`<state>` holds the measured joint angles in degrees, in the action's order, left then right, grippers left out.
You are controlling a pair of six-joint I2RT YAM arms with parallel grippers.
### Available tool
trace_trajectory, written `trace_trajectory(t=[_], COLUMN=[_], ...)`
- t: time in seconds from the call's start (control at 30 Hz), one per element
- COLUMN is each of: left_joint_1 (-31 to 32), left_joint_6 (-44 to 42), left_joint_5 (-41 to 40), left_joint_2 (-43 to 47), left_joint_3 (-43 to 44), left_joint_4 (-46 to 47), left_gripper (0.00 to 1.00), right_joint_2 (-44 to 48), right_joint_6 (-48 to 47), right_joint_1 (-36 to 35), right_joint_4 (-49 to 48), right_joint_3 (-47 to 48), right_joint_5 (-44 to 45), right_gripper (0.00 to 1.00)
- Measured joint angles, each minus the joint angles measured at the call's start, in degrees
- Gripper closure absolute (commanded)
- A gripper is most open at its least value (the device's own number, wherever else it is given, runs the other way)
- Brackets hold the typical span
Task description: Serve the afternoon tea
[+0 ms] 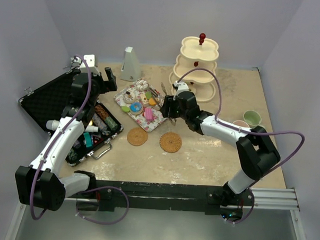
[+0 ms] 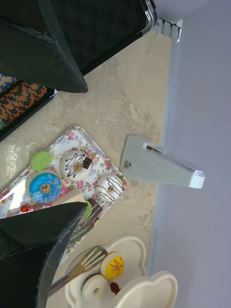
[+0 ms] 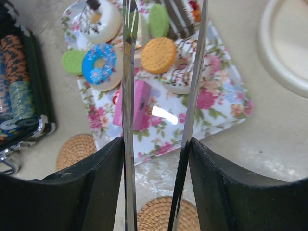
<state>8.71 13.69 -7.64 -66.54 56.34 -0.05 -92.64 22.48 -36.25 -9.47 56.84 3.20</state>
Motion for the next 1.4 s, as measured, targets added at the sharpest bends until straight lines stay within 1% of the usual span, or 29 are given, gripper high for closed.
trace_trajectory(t=[0.1, 0.23, 0.5, 0.57, 0.73, 0.9, 1.4], left_joint_1=[0.0, 0.0, 0.0, 0.0, 0.0, 0.0, 0.0], left_joint_6=[0.0, 0.0, 0.0, 0.0, 0.0, 0.0, 0.0], left_joint_5=[0.0, 0.0, 0.0, 0.0, 0.3, 0.5, 0.8], left_joint_2=[0.0, -0.1, -0.1, -0.1, -0.1, -0.1, -0.3], left_joint_3=[0.0, 0.0, 0.0, 0.0, 0.0, 0.0, 0.0], left_joint_4=[0.0, 0.0, 0.0, 0.0, 0.0, 0.0, 0.0], left_gripper=[0.00, 0.00, 0.00, 0.00, 0.00, 0.00, 0.00], right_joint_2=[-3.0, -6.6, -7.1, -6.5, -0.6, 3.4, 3.8], right_joint_6=[0.4, 0.4, 0.5, 0.6, 1.2, 1.9, 2.4], right_joint_1=[-1.6, -2.1, -3.1, -3.2, -3.4, -3.5, -3.6], right_joint_4=[1.0, 2.6, 4.0, 4.9, 7.5, 8.2, 9.4], right_joint_3=[2.8, 7.5, 9.4, 8.9, 4.0, 2.1, -1.2], right_joint_5=[-1.6, -2.3, -2.5, -2.2, -1.7, -1.3, -1.8], right_gripper=[0.44, 0.44, 0.47, 0.47, 0.48, 0.50, 0.50])
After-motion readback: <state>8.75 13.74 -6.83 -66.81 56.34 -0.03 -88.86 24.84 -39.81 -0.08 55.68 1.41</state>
